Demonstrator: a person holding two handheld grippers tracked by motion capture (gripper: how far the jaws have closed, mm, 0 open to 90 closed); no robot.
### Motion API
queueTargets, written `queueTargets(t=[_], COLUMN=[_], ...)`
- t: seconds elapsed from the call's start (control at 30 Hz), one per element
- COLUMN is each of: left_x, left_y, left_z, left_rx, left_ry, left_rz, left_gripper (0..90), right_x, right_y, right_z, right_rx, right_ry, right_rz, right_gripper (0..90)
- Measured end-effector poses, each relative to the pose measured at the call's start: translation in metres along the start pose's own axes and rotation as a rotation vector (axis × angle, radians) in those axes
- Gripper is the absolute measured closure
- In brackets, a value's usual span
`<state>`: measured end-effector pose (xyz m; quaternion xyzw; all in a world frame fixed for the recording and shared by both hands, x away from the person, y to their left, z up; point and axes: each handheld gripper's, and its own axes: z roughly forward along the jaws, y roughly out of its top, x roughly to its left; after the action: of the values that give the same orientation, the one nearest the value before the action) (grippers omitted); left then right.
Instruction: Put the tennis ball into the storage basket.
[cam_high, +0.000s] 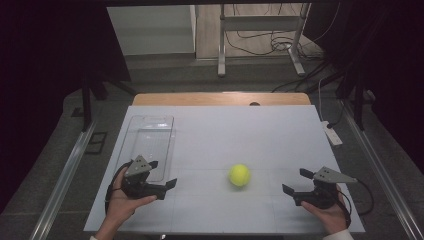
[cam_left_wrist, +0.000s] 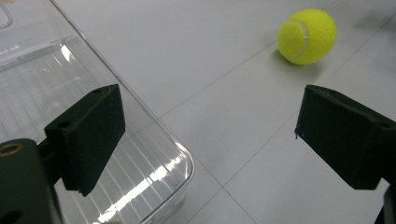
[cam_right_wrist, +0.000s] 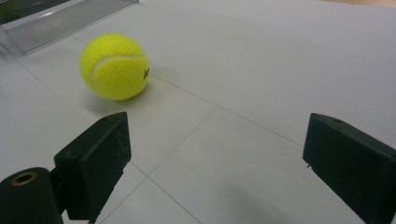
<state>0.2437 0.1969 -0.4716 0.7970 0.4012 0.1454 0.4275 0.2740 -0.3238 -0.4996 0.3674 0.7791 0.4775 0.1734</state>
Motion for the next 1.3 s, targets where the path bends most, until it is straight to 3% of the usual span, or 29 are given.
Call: queueTargets(t=[1.3], left_x=[-0.005], left_y=[0.017], left_z=[0.012], left_rx=[0.049], left_ry=[-0.057], left_rz=[0.029], left_gripper=[9.5], right_x=[0.0], right_y=[0.0], right_z=[0.001], right_rx=[0.001], right_ry=[0.0], right_rz=[0.002], right_gripper=[8.3])
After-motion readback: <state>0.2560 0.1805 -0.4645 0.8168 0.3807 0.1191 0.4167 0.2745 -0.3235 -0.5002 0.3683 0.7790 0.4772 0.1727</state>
